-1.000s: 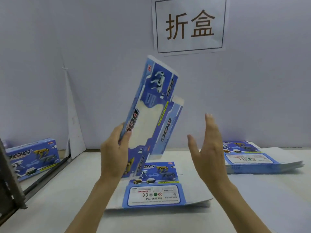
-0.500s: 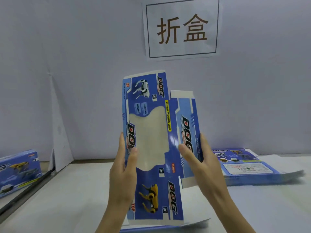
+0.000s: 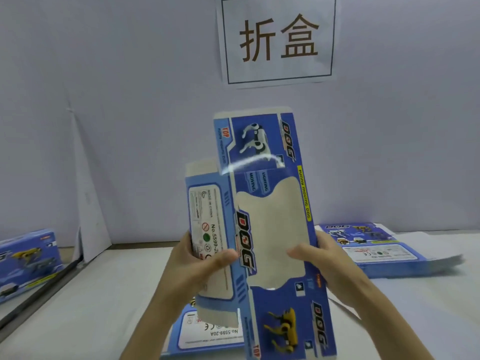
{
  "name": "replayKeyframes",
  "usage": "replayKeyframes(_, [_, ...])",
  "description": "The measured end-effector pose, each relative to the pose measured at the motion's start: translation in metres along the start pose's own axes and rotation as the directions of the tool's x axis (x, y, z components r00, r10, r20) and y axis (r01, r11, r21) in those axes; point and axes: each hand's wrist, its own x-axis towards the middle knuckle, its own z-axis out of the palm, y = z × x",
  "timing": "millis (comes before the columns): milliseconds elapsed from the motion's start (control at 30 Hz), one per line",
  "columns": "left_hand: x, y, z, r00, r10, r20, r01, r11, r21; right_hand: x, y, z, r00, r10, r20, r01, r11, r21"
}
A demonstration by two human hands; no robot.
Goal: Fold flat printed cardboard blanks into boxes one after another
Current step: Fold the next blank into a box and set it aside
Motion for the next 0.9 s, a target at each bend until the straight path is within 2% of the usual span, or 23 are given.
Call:
replayKeyframes(67, [0.000, -0.004, 0.003, 0.996, -0.007, -0.088, 0.000, 0.997, -0.083, -0.001, -0.001, 0.002, 0.997, -0.051, -0.060, 0.057, 0.993, 0.101])
replayKeyframes(133, [0.000, -0.005, 0.006, 0.990, -0.007, -0.140, -0.006, 0.996, -0.093, -0.003, -0.001, 0.005, 0.992, -0.066, -0.107, 0.084, 0.982, 0.170])
replayKeyframes(267, [0.000, -0.003, 0.007, 0.997, -0.022, -0.077, 0.016, 0.997, -0.076, -0.002, -0.002, 0.005, 0.991, -0.058, -0.121, 0.075, 0.987, 0.140])
replayKeyframes(333, [0.000, -0.003, 0.008, 0.999, -0.038, -0.024, 0.035, 0.989, -0.142, -0.003, -0.003, 0.005, 0.989, -0.078, -0.127, 0.091, 0.990, 0.105])
replayKeyframes(400, [-0.001, -0.005, 0.009, 0.998, -0.036, -0.049, 0.026, 0.982, -0.190, -0.003, -0.003, 0.005, 0.987, -0.081, -0.141, 0.101, 0.985, 0.139])
replayKeyframes(500, [0.000, -0.004, 0.008, 0.993, 0.009, -0.120, -0.026, 0.990, -0.138, -0.002, -0.002, 0.007, 0.984, -0.075, -0.159, 0.102, 0.980, 0.170])
replayKeyframes(600, [0.000, 0.000, 0.004, 0.995, 0.029, -0.091, -0.041, 0.991, -0.129, -0.001, -0.004, 0.011, 0.987, -0.087, -0.139, 0.107, 0.983, 0.148])
replayKeyframes(733, [0.000, 0.000, 0.002, 0.990, 0.055, -0.128, -0.067, 0.993, -0.098, 0.000, -0.001, 0.012, 0.986, -0.060, -0.153, 0.091, 0.975, 0.205])
replayKeyframes(833, [-0.001, -0.001, 0.006, 0.996, 0.040, -0.085, -0.048, 0.994, -0.094, 0.001, 0.000, 0.012, 0.981, -0.097, -0.167, 0.125, 0.978, 0.167])
replayKeyframes(900, [-0.001, -0.004, 0.010, 0.988, 0.060, -0.139, -0.069, 0.996, -0.058, 0.001, 0.000, 0.013, 0.979, -0.098, -0.178, 0.127, 0.979, 0.160])
